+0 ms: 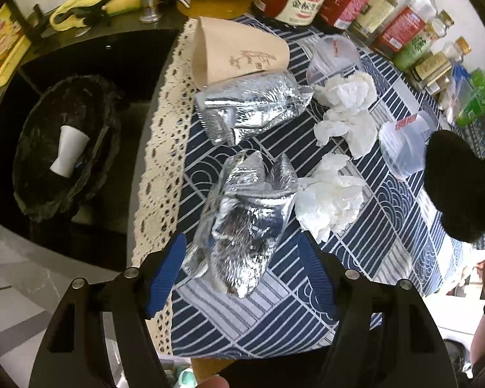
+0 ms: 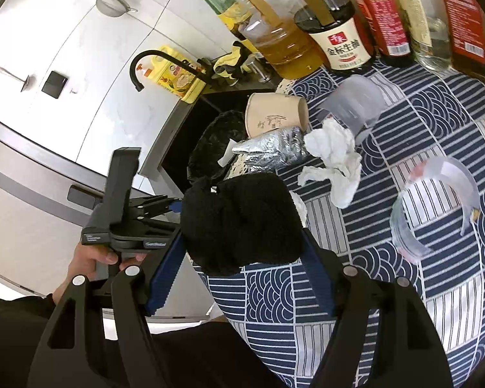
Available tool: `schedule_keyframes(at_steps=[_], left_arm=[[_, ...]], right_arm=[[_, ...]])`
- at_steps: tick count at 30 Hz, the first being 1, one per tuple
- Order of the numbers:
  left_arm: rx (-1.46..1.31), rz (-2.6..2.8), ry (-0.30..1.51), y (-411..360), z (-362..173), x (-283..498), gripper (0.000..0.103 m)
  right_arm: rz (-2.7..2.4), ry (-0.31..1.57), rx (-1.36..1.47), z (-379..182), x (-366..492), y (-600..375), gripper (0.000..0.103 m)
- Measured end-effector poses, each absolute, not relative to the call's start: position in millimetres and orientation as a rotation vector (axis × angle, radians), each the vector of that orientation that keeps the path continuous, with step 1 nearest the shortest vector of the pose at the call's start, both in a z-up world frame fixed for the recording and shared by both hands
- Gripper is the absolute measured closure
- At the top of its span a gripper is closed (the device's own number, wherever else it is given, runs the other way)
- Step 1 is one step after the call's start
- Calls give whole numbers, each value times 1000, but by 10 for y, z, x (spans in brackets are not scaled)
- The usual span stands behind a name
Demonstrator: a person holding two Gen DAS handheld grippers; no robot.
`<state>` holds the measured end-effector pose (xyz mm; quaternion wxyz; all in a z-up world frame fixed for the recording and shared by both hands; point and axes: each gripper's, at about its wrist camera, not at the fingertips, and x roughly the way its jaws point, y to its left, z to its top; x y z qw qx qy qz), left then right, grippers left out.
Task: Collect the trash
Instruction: 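Carry the foil wrapper and black item over the trash bin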
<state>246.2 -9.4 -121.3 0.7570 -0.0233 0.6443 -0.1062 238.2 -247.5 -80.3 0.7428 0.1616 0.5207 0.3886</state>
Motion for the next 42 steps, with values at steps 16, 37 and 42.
schedule_keyframes(at_steps=[16,37,42], left_arm=[[-113,-259,1366,211,-1071,2477,49],[-168,-233,1315,1658,-843,2581,49],[-176,-223,1297,2019,-769,2664,49]], right_arm=[[820,1144,346,-780,2408,-2259,32],[863,1141,309,-755,2806,-640,32],[858,1125,301,-698,2857,-297,32]])
